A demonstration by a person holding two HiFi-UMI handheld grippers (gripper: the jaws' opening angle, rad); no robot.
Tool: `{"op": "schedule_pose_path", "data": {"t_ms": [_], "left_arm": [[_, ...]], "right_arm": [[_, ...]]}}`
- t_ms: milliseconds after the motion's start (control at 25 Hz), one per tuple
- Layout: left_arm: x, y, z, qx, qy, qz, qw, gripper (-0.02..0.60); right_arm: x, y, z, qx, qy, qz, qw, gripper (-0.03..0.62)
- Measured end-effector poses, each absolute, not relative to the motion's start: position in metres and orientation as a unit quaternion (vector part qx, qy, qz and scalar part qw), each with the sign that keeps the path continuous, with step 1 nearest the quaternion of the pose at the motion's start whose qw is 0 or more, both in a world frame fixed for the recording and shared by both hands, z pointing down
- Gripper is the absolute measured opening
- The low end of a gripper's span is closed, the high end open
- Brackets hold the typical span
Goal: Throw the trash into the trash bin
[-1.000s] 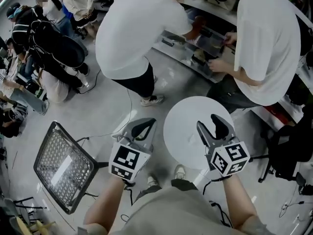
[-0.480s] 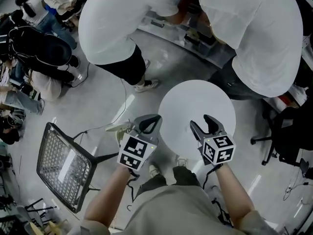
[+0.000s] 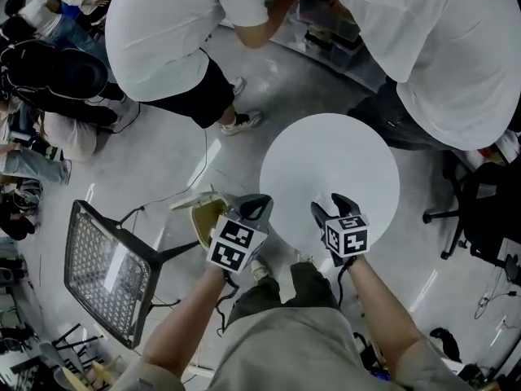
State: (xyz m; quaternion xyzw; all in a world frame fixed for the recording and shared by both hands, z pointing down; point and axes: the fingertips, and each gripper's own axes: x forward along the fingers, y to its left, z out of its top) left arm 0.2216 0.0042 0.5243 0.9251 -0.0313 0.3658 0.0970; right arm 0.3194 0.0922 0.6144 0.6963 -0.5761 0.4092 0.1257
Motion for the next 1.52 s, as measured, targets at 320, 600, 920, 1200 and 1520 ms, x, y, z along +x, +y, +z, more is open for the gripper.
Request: {"op": "schedule_pose_path", "data": {"t_ms": [320, 600, 920, 1200, 1520], "left_arm": [[0.223, 0.016, 0.595, 0.899, -0.016, 0.416, 0.135, 0.002], [0.208, 0.022, 0.618, 0.885, -0.016, 0.439, 0.151, 0.002], [0.197, 0.014, 0.619, 0.883, -0.033, 0.433, 0.178, 0.002], [0.172, -0.007, 0.603, 0.889, -0.056, 0.422, 0.171, 0.002], [0.126, -0.057, 0.550, 0.904, -0.118, 0.369, 0.180, 0.002]], "right_arm": [[0.322, 0.101, 0.695, 0.678, -0.544, 0.462, 0.173, 0.234], [0.316, 0.106, 0.722, 0.664, -0.536, 0.486, 0.188, 0.205], [0.320, 0.102, 0.720, 0.671, -0.530, 0.486, 0.181, 0.076], [0.318, 0.079, 0.668, 0.678, -0.557, 0.455, 0.151, 0.067], [0.288, 0.022, 0.578, 0.660, -0.632, 0.383, 0.138, 0.066]]}}
